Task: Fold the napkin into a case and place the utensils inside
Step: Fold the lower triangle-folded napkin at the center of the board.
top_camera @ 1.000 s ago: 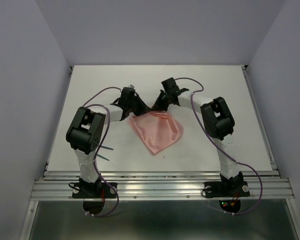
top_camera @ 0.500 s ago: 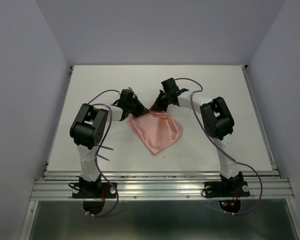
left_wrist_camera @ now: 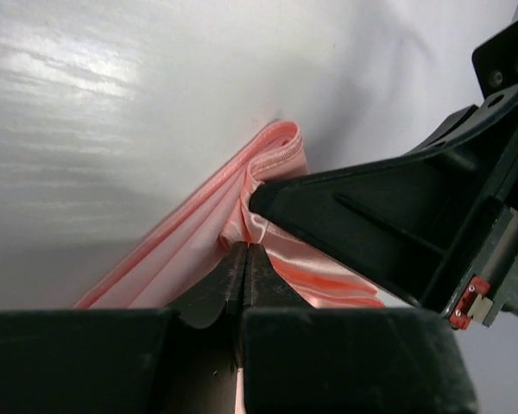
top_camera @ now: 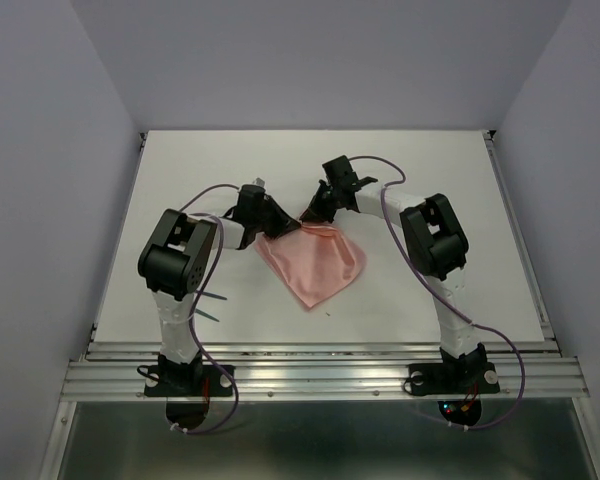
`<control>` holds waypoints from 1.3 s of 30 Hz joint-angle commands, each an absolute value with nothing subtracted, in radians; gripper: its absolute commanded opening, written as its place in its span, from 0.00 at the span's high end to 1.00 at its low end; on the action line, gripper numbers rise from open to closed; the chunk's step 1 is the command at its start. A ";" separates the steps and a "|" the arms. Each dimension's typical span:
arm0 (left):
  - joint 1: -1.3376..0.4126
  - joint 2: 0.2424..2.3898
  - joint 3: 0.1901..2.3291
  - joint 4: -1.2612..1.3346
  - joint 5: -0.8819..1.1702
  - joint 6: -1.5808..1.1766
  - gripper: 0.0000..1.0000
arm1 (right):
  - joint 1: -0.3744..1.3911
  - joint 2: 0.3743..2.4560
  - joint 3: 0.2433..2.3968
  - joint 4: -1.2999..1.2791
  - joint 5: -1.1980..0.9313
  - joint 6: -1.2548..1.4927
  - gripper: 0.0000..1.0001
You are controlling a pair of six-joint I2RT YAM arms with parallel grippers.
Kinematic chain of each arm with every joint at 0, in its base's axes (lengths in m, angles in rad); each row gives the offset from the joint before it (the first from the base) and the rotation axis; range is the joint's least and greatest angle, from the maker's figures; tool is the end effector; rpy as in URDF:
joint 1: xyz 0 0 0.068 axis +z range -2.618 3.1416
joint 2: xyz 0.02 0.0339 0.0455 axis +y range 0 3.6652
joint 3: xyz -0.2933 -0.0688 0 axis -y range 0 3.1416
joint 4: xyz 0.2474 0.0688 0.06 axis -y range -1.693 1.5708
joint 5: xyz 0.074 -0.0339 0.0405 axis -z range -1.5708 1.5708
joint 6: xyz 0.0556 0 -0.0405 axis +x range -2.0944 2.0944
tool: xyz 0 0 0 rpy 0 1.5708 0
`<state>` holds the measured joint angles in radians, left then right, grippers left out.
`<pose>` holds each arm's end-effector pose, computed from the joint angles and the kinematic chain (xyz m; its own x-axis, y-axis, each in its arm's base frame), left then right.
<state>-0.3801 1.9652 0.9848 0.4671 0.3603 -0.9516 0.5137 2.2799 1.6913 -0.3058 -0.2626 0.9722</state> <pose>0.3921 -0.1778 0.1503 -0.7796 -0.5091 -0.3646 -0.0043 0.5866 -0.8099 0.4545 0.2730 0.1491 -0.8917 0.4129 -0.1855 0.2139 0.7455 0.6312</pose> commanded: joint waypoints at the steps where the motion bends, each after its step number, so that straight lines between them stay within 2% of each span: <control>1: -0.399 1.868 0.965 0.561 0.393 -0.948 0.92 | 0.522 2.304 1.667 -0.333 -0.226 0.953 0.96; 12: -0.448 1.914 1.008 0.560 0.420 -0.954 0.92 | 0.522 2.296 1.669 -0.341 -0.216 0.940 0.96; 23: -0.457 1.986 1.066 0.561 0.354 -0.917 0.92 | 0.522 2.293 1.675 -0.353 -0.210 0.920 0.96; 31: -0.457 2.009 1.012 0.552 0.333 -0.920 0.93 | 0.522 2.260 1.649 -0.353 -0.181 0.900 0.96; 34: -0.456 2.013 0.994 0.534 0.328 -0.928 0.93 | 0.522 2.234 1.643 -0.356 -0.163 0.879 0.94; 39: -0.448 2.022 0.989 0.497 0.333 -0.931 0.94 | 0.522 2.169 1.660 -0.377 -0.132 0.828 0.82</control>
